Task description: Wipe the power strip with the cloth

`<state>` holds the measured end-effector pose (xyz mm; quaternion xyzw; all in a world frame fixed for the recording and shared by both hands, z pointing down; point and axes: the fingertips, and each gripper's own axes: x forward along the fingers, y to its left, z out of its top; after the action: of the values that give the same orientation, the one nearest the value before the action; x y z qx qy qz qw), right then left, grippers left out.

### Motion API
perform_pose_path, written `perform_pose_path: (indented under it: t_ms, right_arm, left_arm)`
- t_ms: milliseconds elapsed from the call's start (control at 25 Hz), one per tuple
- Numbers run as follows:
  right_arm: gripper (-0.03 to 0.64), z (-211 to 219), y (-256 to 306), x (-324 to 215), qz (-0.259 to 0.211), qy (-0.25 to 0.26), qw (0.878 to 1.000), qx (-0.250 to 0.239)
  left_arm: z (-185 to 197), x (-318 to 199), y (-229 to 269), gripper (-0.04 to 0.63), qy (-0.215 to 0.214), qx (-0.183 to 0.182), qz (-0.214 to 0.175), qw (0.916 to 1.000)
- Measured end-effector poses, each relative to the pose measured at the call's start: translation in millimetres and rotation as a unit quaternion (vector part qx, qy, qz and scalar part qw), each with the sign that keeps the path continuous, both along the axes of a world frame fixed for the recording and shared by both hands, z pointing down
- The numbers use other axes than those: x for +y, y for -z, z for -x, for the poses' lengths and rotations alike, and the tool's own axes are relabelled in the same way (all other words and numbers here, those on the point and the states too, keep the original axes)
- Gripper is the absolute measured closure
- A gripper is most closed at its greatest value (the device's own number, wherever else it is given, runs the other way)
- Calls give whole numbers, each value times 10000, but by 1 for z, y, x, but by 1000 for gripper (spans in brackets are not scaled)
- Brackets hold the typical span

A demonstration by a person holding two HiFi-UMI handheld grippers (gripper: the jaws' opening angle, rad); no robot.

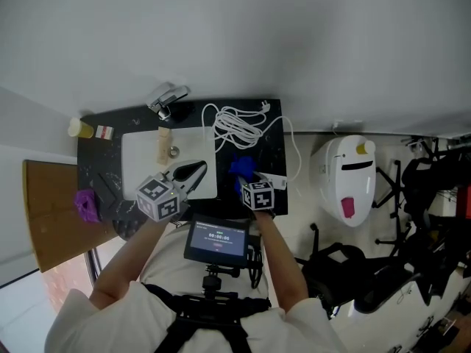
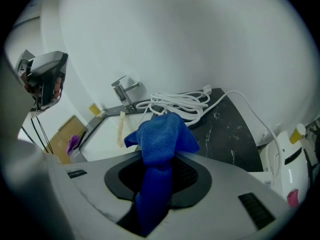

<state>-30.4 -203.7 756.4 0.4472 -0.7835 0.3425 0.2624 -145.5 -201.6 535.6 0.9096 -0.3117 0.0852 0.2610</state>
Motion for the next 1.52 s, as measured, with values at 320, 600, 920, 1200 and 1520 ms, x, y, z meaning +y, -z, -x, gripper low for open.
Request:
perform_pose_path:
  t_ms: [320, 600, 920, 1200, 1520]
  right_arm:
    - [515, -2, -9, 3, 61, -40, 9996, -281]
    - [515, -4, -6, 6, 118, -85, 9989, -452]
    - [515, -6, -5, 8, 146, 104, 9987, -475]
    - [515, -7, -8, 9, 201, 159, 9985, -478]
    - [515, -7, -6, 10, 264, 179, 9982, -508]
  left_arm:
    - [-4, 9, 0, 589, -34, 1, 7, 10000]
    - [-10, 14, 6, 589, 9, 30, -4, 10000]
    - [-20, 19, 8, 589, -10, 6, -34, 10000]
    - [-23, 16, 5, 589, 16, -14, -84, 10000]
    - [-28, 18, 10, 590, -27, -8, -159, 9999]
